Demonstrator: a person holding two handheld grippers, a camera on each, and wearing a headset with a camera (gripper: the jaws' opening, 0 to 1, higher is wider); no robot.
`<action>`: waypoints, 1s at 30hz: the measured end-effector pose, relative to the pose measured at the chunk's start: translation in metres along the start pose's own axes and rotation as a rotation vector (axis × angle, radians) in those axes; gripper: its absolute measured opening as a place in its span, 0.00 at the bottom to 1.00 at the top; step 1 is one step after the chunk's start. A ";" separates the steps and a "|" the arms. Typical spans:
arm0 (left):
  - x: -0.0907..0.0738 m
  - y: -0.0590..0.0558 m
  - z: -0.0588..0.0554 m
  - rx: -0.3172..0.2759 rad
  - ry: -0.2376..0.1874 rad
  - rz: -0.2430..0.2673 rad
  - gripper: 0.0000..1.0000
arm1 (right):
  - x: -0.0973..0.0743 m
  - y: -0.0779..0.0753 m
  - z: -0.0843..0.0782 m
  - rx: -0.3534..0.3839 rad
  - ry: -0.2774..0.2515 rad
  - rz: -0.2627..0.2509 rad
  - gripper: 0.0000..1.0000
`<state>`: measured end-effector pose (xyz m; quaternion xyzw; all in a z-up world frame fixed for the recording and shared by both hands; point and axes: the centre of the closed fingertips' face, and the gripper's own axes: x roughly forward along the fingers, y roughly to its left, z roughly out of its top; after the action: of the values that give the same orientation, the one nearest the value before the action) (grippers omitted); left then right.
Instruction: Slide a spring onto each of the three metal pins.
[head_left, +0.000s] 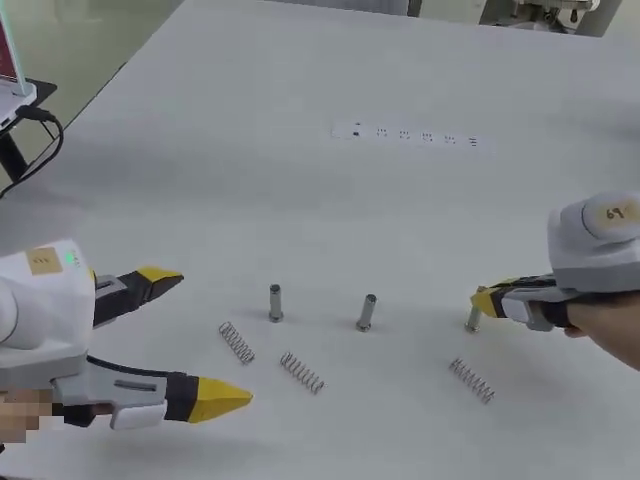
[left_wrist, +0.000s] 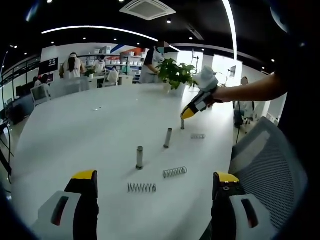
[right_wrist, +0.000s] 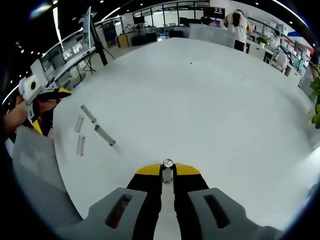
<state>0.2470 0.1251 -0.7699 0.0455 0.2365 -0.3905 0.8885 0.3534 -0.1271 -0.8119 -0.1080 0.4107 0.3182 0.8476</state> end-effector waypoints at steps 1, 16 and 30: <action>0.000 0.000 0.000 -0.001 0.000 -0.001 0.92 | -0.001 0.001 -0.001 -0.006 -0.002 -0.001 0.05; 0.002 -0.003 0.002 0.002 0.000 -0.006 0.92 | -0.008 0.005 -0.010 -0.090 0.005 -0.014 0.05; -0.001 0.000 -0.001 -0.002 -0.006 0.001 0.93 | -0.008 0.007 -0.012 -0.129 0.012 -0.014 0.05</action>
<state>0.2461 0.1259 -0.7699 0.0437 0.2343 -0.3901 0.8894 0.3373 -0.1307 -0.8128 -0.1672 0.3939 0.3375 0.8384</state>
